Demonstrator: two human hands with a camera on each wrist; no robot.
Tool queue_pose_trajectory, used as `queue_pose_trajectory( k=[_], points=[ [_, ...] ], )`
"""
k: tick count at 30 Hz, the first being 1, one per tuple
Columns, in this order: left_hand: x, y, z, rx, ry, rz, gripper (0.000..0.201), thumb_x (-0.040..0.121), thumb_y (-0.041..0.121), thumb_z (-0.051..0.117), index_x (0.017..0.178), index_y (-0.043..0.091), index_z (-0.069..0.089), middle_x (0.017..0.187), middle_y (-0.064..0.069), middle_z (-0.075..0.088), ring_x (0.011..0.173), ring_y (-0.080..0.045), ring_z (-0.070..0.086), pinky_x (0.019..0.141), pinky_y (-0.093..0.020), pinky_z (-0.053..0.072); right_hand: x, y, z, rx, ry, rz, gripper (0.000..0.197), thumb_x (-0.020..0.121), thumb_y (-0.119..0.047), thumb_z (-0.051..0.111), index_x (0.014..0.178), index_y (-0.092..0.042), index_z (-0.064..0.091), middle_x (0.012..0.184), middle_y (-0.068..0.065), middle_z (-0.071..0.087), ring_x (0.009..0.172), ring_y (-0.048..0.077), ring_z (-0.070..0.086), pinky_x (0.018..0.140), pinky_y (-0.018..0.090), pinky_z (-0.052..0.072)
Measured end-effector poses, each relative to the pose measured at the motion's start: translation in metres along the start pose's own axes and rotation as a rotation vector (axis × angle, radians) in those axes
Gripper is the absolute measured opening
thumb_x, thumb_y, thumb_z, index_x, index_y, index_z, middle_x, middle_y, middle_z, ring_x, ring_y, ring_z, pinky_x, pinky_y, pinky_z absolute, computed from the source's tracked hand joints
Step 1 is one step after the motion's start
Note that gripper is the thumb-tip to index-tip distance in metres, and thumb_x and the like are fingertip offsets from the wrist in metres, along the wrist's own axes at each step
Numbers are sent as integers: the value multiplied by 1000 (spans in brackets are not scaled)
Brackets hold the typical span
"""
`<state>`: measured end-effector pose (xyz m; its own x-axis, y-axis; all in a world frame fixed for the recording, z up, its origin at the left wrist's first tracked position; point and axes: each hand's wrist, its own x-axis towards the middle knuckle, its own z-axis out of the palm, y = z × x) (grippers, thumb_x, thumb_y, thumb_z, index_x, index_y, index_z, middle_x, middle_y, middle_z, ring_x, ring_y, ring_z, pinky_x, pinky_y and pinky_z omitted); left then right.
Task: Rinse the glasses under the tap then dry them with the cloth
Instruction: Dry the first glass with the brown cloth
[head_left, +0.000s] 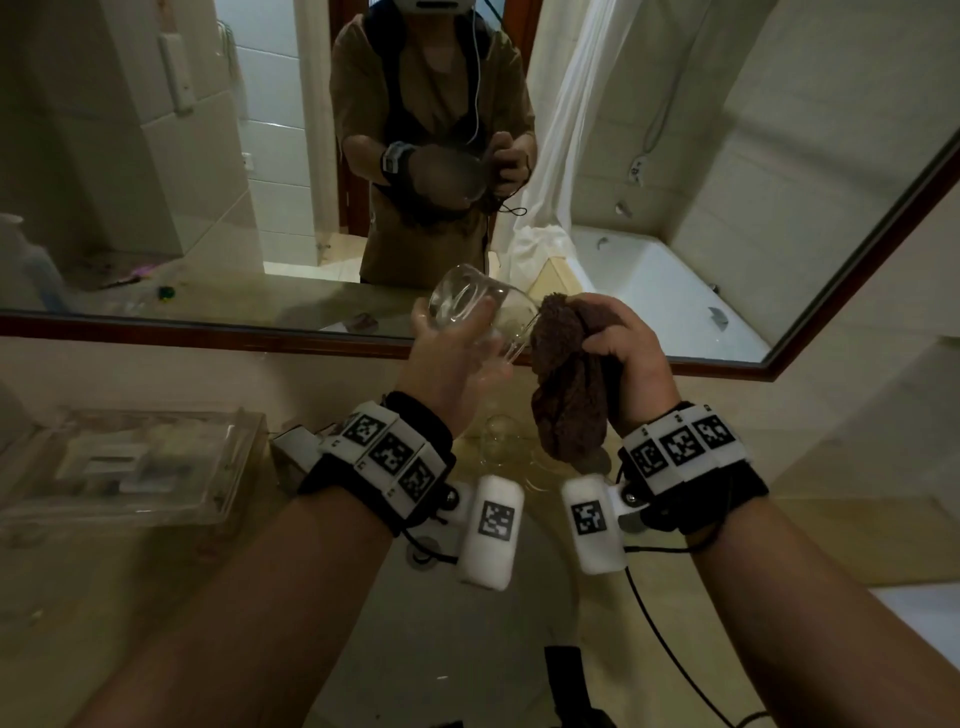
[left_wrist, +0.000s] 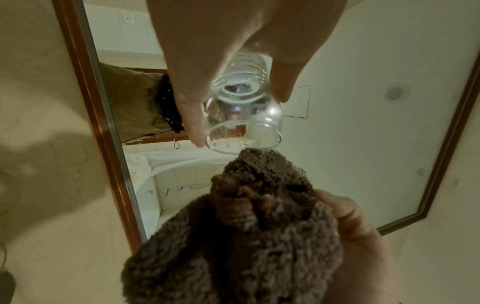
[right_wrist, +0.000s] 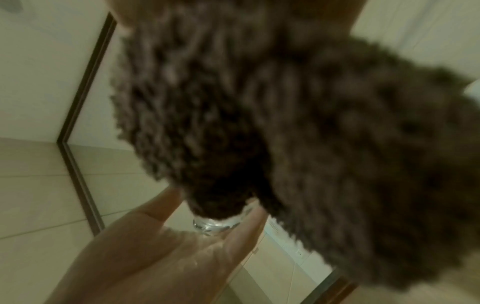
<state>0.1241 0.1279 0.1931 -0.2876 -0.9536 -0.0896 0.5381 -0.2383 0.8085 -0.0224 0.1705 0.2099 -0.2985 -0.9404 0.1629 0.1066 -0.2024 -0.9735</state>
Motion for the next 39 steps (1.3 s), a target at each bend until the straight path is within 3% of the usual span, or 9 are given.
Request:
queue_pose_trajectory(
  k=[4,11,16,19,24,29,32,36,39],
  points=[
    [2,-2,-5,-116,2,-63,101,61,23,79,146,32,27,123,-15,59,95,-29,68,83,-49,57,-9,-3,6,-86,-53,-13,45,55,-2,47,97,-10,60,97,14,60,90,30,57,78,39,50],
    [-4,-3,1,-149,-39,-7,64,83,3,69,138,19,39,103,-11,69,78,-20,73,72,-40,58,-15,4,2,-339,47,-125,45,78,1,71,96,-27,39,99,3,58,87,11,61,80,28,52],
    [-13,-5,9,-124,-78,28,64,83,0,69,137,18,39,113,-16,67,97,-30,70,91,-53,53,-20,2,-1,-498,157,-307,29,75,-7,76,80,-26,55,98,1,58,90,12,57,84,17,45],
    [-20,-7,16,-104,-96,46,58,85,-2,66,132,21,41,109,-12,66,96,-28,69,86,-46,57,-22,0,-6,-570,198,-381,28,74,-10,77,80,-31,60,103,4,52,93,6,51,84,3,37],
    [-23,-11,27,-16,-78,65,62,84,2,68,134,23,39,115,-12,63,90,-21,70,82,-41,59,-29,-7,-12,-524,155,-380,21,82,-14,70,101,-20,69,98,-2,66,93,12,61,88,20,47],
    [-26,-14,43,104,-55,121,54,85,6,69,129,20,41,121,-11,59,94,-18,69,76,-36,59,-32,-15,-24,-411,30,-203,30,81,-23,48,109,-24,60,111,0,60,100,9,55,86,18,45],
    [-32,-12,55,116,-44,127,49,85,7,68,124,24,43,126,-14,55,102,-23,65,80,-41,59,-25,-18,-35,-530,168,-230,32,87,-16,62,117,-18,51,112,-6,53,100,5,50,79,8,40],
    [-37,-13,68,125,-70,153,58,85,1,65,129,29,41,123,-10,55,110,-29,61,86,-45,57,-23,-24,-47,-446,222,-294,19,79,-19,73,94,-16,63,87,-12,62,80,-4,59,69,6,47],
    [-41,-16,79,143,-59,166,57,85,-1,65,126,30,41,121,-8,56,109,-28,61,88,-45,57,-21,-27,-52,-341,181,-269,9,78,-23,74,86,-19,71,80,-4,69,78,10,66,73,27,55]
  ],
)
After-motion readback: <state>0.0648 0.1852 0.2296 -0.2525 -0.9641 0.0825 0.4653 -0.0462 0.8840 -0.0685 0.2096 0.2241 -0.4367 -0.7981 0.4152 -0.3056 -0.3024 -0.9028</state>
